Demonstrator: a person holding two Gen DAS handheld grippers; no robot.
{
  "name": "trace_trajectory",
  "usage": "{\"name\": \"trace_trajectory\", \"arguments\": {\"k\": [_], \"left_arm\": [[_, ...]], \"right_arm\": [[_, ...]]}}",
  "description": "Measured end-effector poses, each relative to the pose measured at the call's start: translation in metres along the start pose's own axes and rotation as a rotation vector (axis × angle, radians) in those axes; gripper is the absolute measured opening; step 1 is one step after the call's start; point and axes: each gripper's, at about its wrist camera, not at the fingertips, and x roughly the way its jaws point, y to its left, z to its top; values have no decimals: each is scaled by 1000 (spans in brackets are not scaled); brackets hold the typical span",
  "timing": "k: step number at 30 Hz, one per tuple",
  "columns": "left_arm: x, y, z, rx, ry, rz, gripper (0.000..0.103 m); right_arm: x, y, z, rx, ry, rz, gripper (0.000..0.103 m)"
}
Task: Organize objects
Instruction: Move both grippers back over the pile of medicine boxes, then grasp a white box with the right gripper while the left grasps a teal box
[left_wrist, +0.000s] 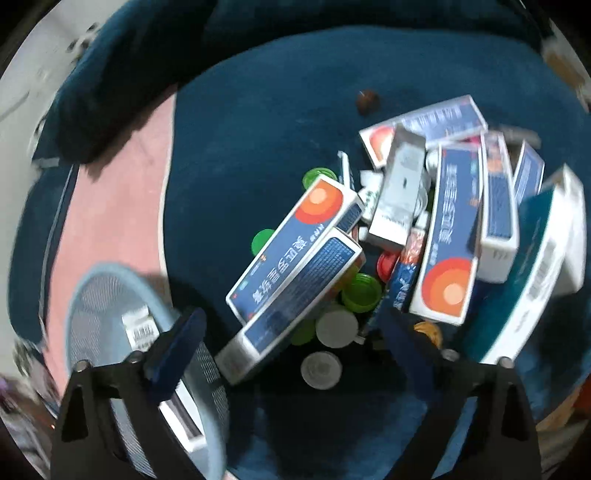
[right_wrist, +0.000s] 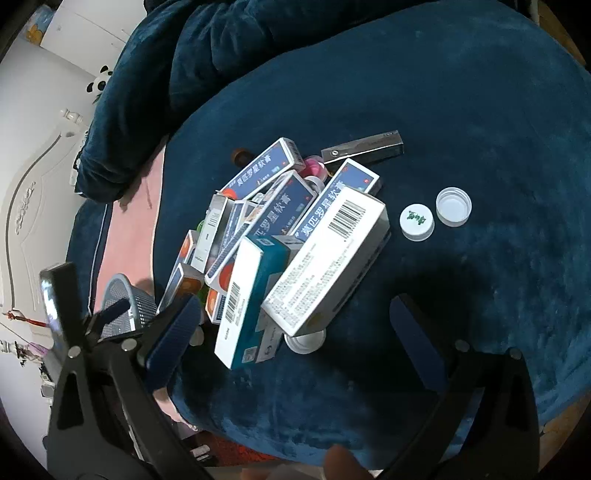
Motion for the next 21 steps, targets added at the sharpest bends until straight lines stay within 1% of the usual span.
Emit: {"name": "trace_trajectory", "arguments": {"k": [3, 6, 8, 10, 11, 13, 14, 17, 21], "left_arm": [[7, -6, 5, 64, 5, 34, 91], [20, -6, 7, 77, 52, 54, 80], [26, -4, 5, 76, 87, 40, 51], [29, -5, 5, 80, 99, 42, 43], [27, -4, 4, 79, 97, 46, 37], [25, -3, 2, 59, 90, 42, 30], [21, -1, 2, 42, 86, 32, 28], [7, 9, 1, -38, 65, -31, 28], [-9, 15, -2, -119, 49, -94, 28]], "right_arm": [[6, 0, 1, -14, 12, -2, 103], [12, 3, 2, -27, 19, -10, 103], [15, 6, 3, -37, 25, -10, 103], [18, 7, 3, -45, 30, -12, 103], [19, 8, 4, -46, 31, -13, 103], [19, 7, 4, -42, 31, -12, 103], [19, 7, 4, -43, 27, -13, 103], [15, 6, 4, -35, 18, -6, 103], [9, 2, 5, -19, 5, -4, 103]]}}
